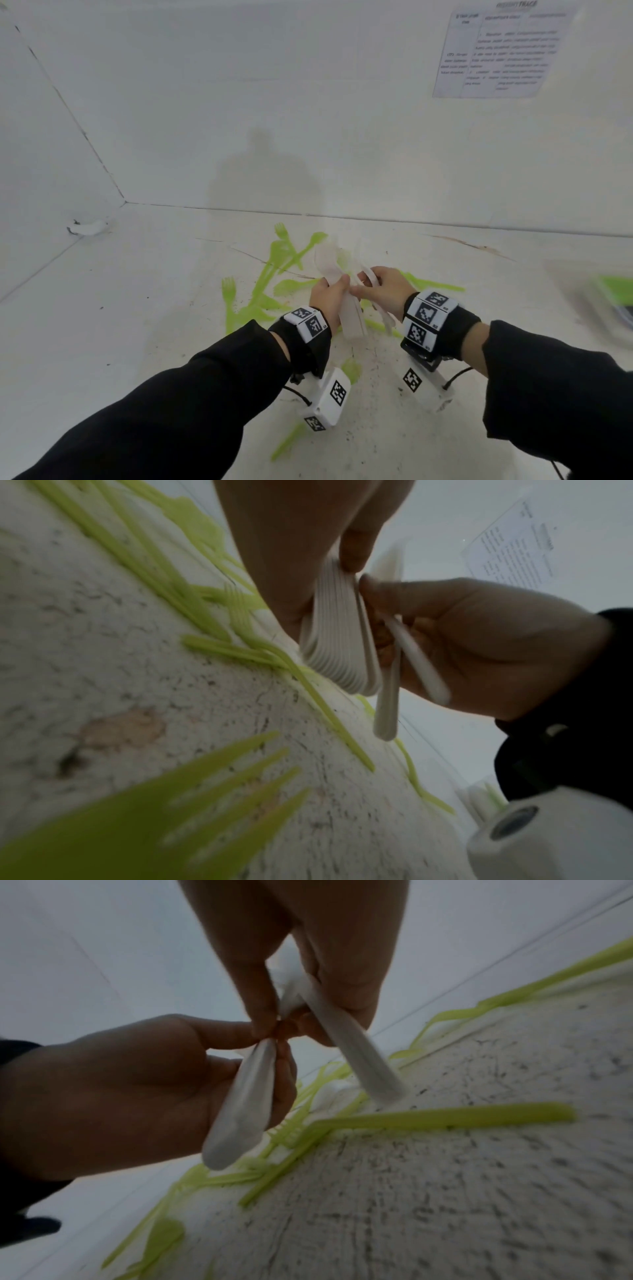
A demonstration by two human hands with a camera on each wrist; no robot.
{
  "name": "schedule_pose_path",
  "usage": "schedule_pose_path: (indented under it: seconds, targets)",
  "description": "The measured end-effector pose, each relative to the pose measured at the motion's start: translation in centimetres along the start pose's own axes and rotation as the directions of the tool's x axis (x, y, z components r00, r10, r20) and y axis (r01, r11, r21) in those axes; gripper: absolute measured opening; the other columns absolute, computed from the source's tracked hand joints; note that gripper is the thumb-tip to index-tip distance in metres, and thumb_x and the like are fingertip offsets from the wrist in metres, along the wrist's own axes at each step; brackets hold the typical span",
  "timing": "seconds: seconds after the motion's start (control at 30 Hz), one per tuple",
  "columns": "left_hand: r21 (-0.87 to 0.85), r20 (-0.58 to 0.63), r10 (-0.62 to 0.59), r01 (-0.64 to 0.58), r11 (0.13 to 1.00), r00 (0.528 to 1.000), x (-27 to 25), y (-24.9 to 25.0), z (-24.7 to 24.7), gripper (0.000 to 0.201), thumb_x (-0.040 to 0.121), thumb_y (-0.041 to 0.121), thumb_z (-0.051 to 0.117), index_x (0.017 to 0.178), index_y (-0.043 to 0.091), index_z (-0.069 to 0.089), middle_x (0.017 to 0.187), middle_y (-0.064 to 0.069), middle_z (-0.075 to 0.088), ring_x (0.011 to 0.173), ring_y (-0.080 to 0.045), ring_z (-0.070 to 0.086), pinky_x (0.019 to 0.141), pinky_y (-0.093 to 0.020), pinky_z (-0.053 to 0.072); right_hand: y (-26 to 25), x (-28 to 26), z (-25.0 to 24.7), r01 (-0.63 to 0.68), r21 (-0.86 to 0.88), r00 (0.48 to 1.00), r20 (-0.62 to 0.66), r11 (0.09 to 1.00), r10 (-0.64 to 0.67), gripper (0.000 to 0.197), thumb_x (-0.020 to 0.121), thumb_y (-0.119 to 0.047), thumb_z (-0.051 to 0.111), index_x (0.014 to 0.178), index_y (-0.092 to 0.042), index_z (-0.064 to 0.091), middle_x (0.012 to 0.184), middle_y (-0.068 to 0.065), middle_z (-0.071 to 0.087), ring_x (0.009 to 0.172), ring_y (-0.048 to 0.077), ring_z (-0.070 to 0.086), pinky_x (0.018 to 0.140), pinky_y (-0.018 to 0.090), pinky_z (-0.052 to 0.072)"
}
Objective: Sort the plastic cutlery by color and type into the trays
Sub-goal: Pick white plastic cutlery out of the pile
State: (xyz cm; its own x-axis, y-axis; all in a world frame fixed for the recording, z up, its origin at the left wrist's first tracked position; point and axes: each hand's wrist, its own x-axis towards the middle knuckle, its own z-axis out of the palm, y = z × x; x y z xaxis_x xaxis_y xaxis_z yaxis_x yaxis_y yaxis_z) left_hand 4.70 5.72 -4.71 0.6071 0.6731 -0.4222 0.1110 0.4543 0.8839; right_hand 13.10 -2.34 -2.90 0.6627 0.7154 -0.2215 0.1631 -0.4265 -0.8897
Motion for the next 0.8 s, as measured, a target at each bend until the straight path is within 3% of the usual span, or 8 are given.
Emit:
schedule_pose_path:
  seconds: [0.1, 0.2, 0.27, 0.37, 0.47, 0.57, 0.7, 0.8]
  targets:
    - [0.028, -0.011, 0.019, -0.018, 0.999, 1.000, -0.4, 0.1, 0.3, 0.009, 0.095, 0.013, 0.051, 0.092, 0.008, 0.057, 0.078, -0.010, 0.058, 0.072, -0.028, 0.057, 0.074, -0.044, 0.050, 0.1, 0.0, 0.0, -0.057, 0.135, 0.993, -0.097, 0.989, 0.070, 0.010, 0.090, -0.018, 0.058, 0.085, -0.009, 0.058, 0.071, 0.000, 0.058, 0.052, 0.013, 0.046, 0.051, 0.023, 0.041]
    - [0.027, -0.051, 0.032, -0.030, 0.999, 0.998, -0.3, -0.2, 0.4, 0.012, 0.093, 0.016, 0.054, 0.100, 0.007, 0.058, 0.086, -0.011, 0.061, 0.089, -0.030, 0.058, 0.093, -0.054, 0.047, 0.2, -0.2, 0.5, -0.074, 0.204, 0.982, -0.153, 0.976, 0.106, 0.024, 0.092, -0.021, 0.053, 0.070, -0.012, 0.052, 0.063, 0.003, 0.051, 0.052, 0.016, 0.046, 0.055, 0.029, 0.043]
    - [-0.003, -0.069, 0.021, -0.021, 1.000, 0.997, -0.6, -0.3, 0.5, 0.019, 0.092, 0.016, 0.055, 0.106, 0.004, 0.058, 0.096, -0.017, 0.064, 0.093, -0.034, 0.061, 0.094, -0.055, 0.047, 0.3, -0.9, 1.0, -0.040, 0.157, 0.989, -0.134, 0.987, 0.062, 0.020, 0.091, -0.020, 0.055, 0.073, -0.013, 0.055, 0.065, 0.002, 0.052, 0.057, 0.015, 0.049, 0.056, 0.027, 0.043]
    - [-0.063, -0.046, 0.002, -0.005, 0.998, 0.999, -1.6, -0.1, 0.9, 0.027, 0.091, 0.013, 0.054, 0.116, 0.000, 0.056, 0.107, -0.021, 0.064, 0.092, -0.035, 0.064, 0.079, -0.048, 0.056, 0.6, -1.8, 1.4, 0.006, 0.042, 0.994, -0.111, 0.999, -0.001, 0.011, 0.088, -0.025, 0.059, 0.083, -0.015, 0.059, 0.077, 0.003, 0.060, 0.070, 0.019, 0.056, 0.066, 0.032, 0.048]
    - [-0.123, 0.026, -0.018, 0.021, 0.992, 0.999, -2.4, -0.4, 1.2, 0.023, 0.093, 0.010, 0.052, 0.114, 0.001, 0.054, 0.098, -0.018, 0.062, 0.080, -0.031, 0.062, 0.053, -0.039, 0.057, 0.6, -2.4, 1.1, -0.034, 0.035, 0.992, -0.118, 0.999, 0.038, 0.020, 0.088, -0.029, 0.059, 0.071, -0.017, 0.055, 0.076, 0.005, 0.060, 0.069, 0.023, 0.058, 0.070, 0.035, 0.052]
    - [-0.110, 0.012, 0.018, -0.017, 0.994, 1.000, -3.0, -1.1, 1.8, 0.021, 0.091, 0.008, 0.057, 0.112, 0.003, 0.055, 0.104, -0.019, 0.061, 0.092, -0.037, 0.060, 0.075, -0.053, 0.054, 0.3, -3.2, 0.5, -0.041, -0.018, 0.996, -0.078, 0.999, 0.040, 0.022, 0.089, -0.022, 0.053, 0.068, -0.016, 0.055, 0.077, 0.007, 0.059, 0.066, 0.021, 0.055, 0.059, 0.028, 0.048]
    - [-0.042, -0.079, 0.069, -0.073, 0.996, 0.994, -3.2, -2.3, 2.3, 0.012, 0.085, 0.007, 0.062, 0.097, 0.008, 0.060, 0.104, -0.021, 0.063, 0.095, -0.037, 0.062, 0.088, -0.052, 0.051, 0.4, -4.1, -0.3, 0.001, -0.053, 1.000, 0.020, 0.999, 0.001, 0.021, 0.091, -0.012, 0.044, 0.094, -0.006, 0.064, 0.066, 0.001, 0.051, 0.057, 0.015, 0.047, 0.053, 0.025, 0.041]
    - [-0.041, -0.090, 0.094, -0.098, 0.994, 0.992, -3.3, -3.2, 2.7, 0.008, 0.083, 0.011, 0.066, 0.086, 0.016, 0.061, 0.105, -0.020, 0.066, 0.101, -0.040, 0.063, 0.089, -0.059, 0.049, 1.1, -4.5, -0.7, 0.035, -0.056, 0.999, 0.001, 0.998, -0.035, 0.023, 0.093, -0.010, 0.042, 0.093, -0.003, 0.063, 0.070, 0.005, 0.056, 0.065, 0.023, 0.053, 0.068, 0.038, 0.050]
